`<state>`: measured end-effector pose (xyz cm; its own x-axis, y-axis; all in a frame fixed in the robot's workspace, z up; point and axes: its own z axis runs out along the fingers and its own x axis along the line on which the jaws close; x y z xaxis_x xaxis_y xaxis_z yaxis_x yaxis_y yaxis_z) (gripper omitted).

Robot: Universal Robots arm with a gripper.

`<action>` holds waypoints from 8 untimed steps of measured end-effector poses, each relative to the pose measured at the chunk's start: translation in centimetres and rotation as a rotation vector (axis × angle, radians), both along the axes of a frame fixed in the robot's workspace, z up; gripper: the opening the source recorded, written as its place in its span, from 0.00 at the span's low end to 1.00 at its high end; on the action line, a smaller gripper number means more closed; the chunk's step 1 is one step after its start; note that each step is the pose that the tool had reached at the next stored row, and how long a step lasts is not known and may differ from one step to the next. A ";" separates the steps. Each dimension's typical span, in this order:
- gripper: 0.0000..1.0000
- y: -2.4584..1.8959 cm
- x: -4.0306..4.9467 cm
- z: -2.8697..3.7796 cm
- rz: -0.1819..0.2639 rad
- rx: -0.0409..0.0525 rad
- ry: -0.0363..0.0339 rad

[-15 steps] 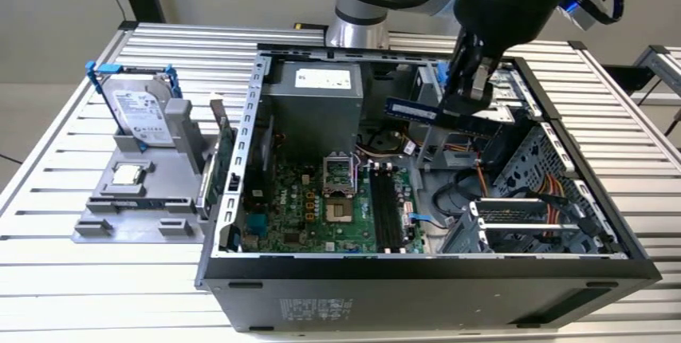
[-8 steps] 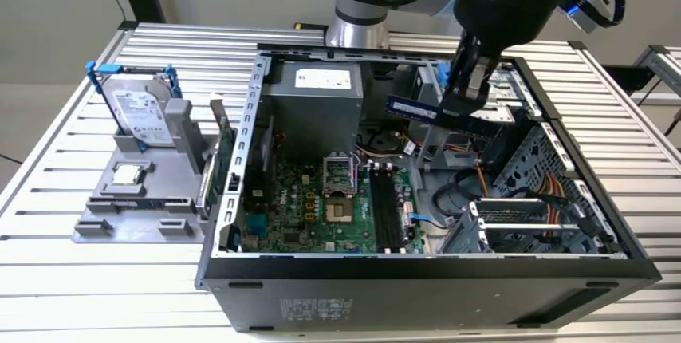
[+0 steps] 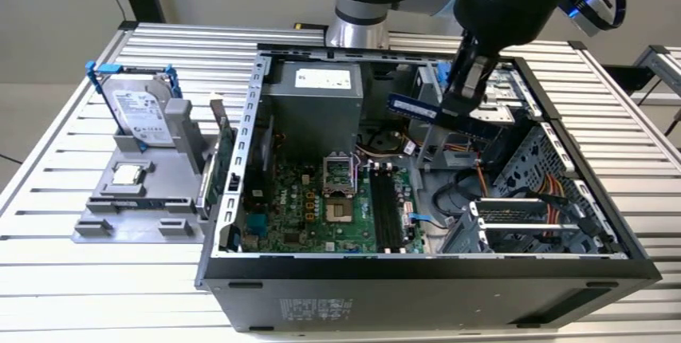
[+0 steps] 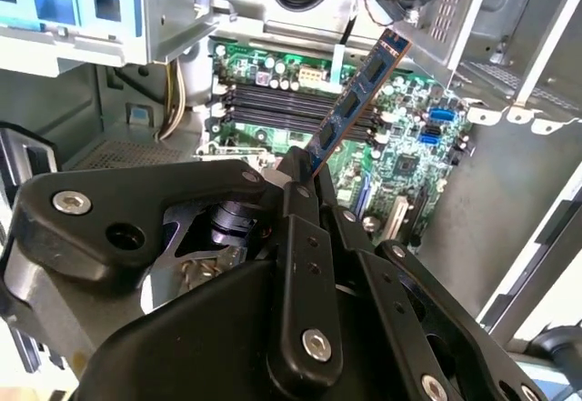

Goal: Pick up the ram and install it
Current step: 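Insert the ram into the slot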

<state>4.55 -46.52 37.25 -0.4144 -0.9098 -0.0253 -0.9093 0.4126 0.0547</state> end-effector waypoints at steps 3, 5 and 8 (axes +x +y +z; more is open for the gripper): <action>0.00 0.00 0.00 -0.01 -0.023 0.0000 0.0000; 0.00 0.00 0.00 -0.02 -0.037 0.0000 0.0001; 0.00 0.00 0.00 -0.03 -0.060 0.0000 0.0000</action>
